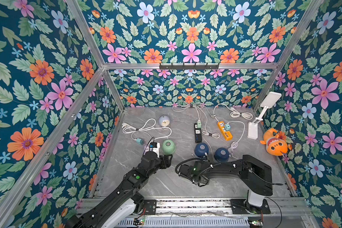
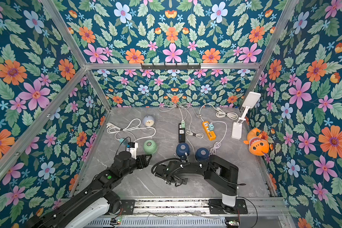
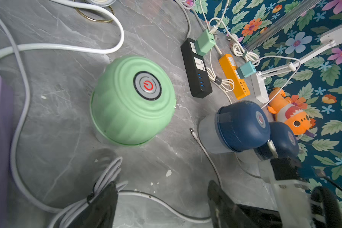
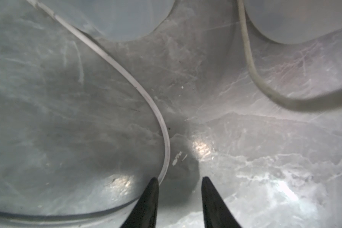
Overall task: Charge the cordless meat grinders
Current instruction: Pick up the charging cable from the center of the board.
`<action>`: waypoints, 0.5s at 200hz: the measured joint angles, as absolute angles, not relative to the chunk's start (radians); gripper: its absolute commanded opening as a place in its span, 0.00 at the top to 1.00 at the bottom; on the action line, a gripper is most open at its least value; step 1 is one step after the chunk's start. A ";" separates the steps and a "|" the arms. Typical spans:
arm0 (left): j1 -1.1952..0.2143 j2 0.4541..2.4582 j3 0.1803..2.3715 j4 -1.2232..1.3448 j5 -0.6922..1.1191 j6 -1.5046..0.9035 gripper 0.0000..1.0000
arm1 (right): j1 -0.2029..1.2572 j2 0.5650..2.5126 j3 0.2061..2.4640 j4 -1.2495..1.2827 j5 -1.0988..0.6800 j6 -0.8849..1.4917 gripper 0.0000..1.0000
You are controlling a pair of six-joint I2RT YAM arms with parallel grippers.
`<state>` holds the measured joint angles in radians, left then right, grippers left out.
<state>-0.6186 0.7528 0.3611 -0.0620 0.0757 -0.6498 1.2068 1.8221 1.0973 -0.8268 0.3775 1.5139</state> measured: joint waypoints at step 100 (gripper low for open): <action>-0.617 0.723 0.385 -0.106 0.070 -0.683 0.27 | 1.202 1.801 1.034 -0.690 0.426 1.488 0.66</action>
